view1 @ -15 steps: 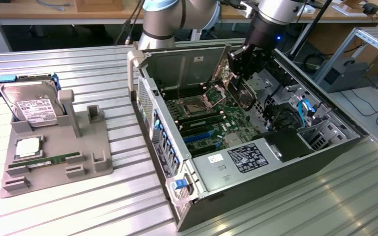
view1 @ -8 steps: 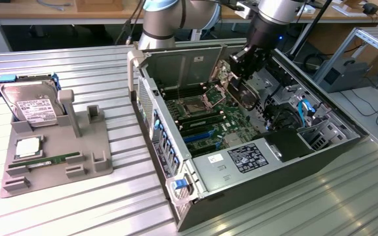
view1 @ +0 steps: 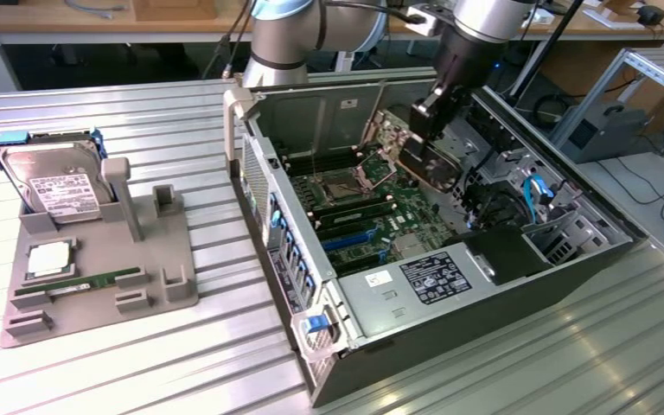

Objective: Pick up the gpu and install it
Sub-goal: 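Insert the gpu into the slot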

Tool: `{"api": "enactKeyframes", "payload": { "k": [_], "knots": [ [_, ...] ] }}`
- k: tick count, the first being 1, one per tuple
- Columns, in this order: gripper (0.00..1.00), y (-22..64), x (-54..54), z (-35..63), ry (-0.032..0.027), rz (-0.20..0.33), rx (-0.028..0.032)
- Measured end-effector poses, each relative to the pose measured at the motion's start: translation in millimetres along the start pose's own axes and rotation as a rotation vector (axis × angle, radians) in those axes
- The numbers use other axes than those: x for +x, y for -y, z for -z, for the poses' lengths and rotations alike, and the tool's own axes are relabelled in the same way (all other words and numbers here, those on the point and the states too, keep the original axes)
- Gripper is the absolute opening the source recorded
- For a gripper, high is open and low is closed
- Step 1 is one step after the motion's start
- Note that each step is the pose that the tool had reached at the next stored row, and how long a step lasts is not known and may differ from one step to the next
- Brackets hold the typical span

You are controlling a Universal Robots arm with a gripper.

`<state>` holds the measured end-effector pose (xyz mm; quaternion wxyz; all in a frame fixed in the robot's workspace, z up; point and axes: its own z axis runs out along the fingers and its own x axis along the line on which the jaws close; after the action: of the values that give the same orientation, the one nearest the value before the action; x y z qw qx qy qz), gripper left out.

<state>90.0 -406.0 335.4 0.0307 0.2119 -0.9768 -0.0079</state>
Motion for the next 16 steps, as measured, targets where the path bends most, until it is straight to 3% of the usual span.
{"api": "enactKeyframes", "payload": {
  "k": [16],
  "knots": [
    [0.27, 0.0, -0.1, -1.3, -0.0096, 0.322, 0.0190]
  ]
}}
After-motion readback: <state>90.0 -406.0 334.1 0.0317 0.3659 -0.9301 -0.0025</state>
